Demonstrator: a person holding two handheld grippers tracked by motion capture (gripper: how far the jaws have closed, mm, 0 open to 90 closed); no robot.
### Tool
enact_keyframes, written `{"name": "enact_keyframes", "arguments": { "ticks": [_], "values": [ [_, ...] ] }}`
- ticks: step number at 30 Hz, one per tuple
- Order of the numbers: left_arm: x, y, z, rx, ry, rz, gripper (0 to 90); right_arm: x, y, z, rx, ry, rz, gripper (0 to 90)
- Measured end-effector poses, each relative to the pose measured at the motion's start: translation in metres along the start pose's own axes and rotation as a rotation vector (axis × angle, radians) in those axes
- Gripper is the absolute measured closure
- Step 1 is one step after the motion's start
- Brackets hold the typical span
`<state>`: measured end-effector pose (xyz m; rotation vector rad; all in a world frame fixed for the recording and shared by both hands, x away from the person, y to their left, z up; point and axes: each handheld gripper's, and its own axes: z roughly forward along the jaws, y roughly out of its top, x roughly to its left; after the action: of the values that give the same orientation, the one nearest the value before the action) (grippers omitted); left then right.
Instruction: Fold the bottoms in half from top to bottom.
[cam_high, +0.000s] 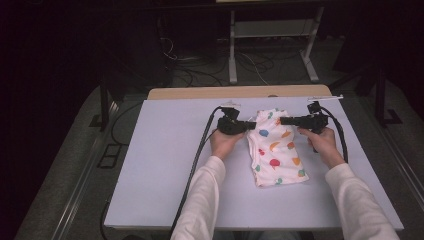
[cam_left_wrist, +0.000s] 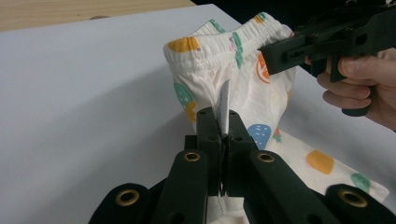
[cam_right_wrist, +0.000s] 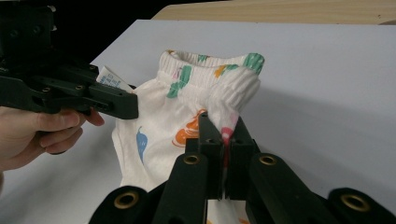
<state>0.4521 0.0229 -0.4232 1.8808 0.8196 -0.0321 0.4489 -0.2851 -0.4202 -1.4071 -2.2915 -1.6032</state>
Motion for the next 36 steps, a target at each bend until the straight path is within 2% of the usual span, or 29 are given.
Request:
{"name": "enact_keyframes", "arguments": {
  "ticks": [9, 16, 36],
  "values": [
    [-0.01, 0.001, -0.003, -0.01, -0.021, 0.014, 87.1, 0.007, -0.005, -0.015, -0.01, 0.0, -0.024, 86.8],
    [-0.015, -0.001, -0.005, -0.006, -0.03, 0.022, 87.1, 0.01, -0.009, -0.019, -0.014, 0.0, -0.032, 86.8],
    [-0.031, -0.01, -0.008, -0.003, -0.056, 0.038, 87.1, 0.015, -0.027, -0.03, -0.012, -0.001, -0.014, 86.7]
  ]
}}
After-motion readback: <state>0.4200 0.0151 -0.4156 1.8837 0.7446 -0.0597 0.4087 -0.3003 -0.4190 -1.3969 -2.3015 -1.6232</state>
